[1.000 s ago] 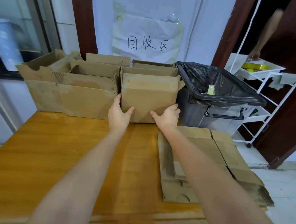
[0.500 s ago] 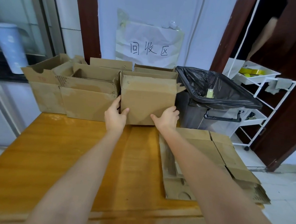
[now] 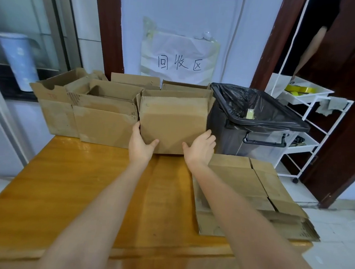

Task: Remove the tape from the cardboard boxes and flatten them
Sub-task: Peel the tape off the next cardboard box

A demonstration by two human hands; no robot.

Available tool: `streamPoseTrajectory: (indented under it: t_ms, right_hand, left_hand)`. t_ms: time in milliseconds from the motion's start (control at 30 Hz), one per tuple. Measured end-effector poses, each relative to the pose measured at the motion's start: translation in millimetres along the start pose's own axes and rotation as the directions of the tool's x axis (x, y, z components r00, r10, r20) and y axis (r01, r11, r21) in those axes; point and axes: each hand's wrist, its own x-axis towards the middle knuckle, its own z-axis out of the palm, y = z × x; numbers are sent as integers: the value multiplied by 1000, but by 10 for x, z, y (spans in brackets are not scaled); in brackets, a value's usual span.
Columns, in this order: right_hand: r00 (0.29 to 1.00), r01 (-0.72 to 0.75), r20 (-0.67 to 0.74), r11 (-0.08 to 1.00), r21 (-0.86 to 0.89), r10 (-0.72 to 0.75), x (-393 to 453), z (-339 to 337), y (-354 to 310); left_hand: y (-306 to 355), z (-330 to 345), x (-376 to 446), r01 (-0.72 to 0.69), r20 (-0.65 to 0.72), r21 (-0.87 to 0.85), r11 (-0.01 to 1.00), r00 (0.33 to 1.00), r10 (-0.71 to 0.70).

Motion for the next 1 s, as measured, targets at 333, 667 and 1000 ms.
streamPoseTrajectory:
  t_ms: [333,667,1000]
  right_hand:
    - [999,16,-50,1000,-22,-17,-33,-251,-41]
    - [985,120,-132,992,34,-115,-357,-794,29]
    - [972,225,-137,917,330,-189,-858,-1239,224]
  left_hand:
    - [197,-89,-138,-20,4,-9,1000,1000,20]
    - [641,-387,-546,-138,-32,77,987,989,141]
    - [970,-749,-1324,-405,63,398,823,907,416]
